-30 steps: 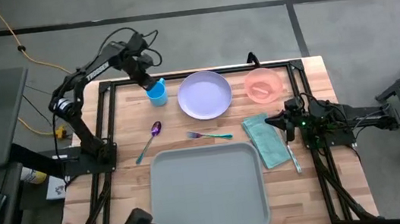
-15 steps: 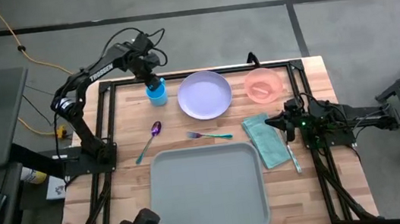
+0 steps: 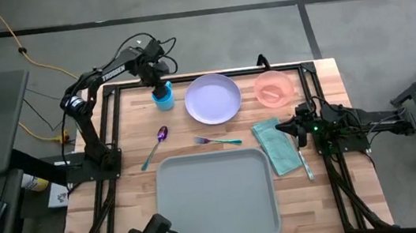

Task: Set up tray
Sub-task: Put the blue mug on the gray serving tray

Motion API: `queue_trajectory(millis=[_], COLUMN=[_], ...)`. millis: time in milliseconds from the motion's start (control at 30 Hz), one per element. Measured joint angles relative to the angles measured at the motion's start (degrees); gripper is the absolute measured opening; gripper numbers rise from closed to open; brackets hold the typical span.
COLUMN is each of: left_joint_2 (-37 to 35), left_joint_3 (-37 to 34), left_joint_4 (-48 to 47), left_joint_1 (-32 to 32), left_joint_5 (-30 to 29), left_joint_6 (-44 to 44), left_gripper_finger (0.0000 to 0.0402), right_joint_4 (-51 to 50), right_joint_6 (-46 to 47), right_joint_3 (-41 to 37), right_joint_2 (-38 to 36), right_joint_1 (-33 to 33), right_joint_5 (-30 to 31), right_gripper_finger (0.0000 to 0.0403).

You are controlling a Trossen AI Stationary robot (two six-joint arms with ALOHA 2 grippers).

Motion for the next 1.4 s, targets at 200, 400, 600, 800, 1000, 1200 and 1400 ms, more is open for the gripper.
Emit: queue_trajectory(millis=[200,400,600,800,1000,1200,1400], left_joint_2=[2.50,3.10,3.10,3.10,3.09,3.08,2.82], left_joint_3=[-0.02,-0.02,-0.02,-0.02,-0.02,0.00,2.37], left_joint_4=[0.32,1.26,1.25,1.32,1.16,0.66,-3.18], left_joint_1=[0.02,0.07,0.13,0.13,0.15,0.15,0.13], left_joint_5=[0.13,0.10,0.03,-0.17,0.16,0.87,2.22], left_joint_6=[-0.49,-0.64,-0.83,-0.84,-0.16,0.99,3.26], left_gripper_finger=[0.0296,0.0289,0.0223,0.0125,0.0022,0.0037,0.0018], right_joint_4=[0.00,0.00,0.00,0.00,-0.02,0.00,0.02], right_joint_6=[0.64,1.15,1.72,1.73,1.73,1.71,2.14], right_joint_3=[0.00,-0.02,-0.02,-0.02,-0.02,-0.04,-0.04], right_joint_2=[0.00,0.00,0.00,0.00,0.00,0.00,0.00], right_joint_1=[-0.02,0.00,-0.01,0.00,0.00,0.00,-0.01], right_joint_5=[-0.02,-0.04,-0.04,-0.04,-0.04,-0.02,-0.04], right_gripper_finger=[0.0012,0.0012,0.0012,0.0012,0.0012,0.0012,0.0012])
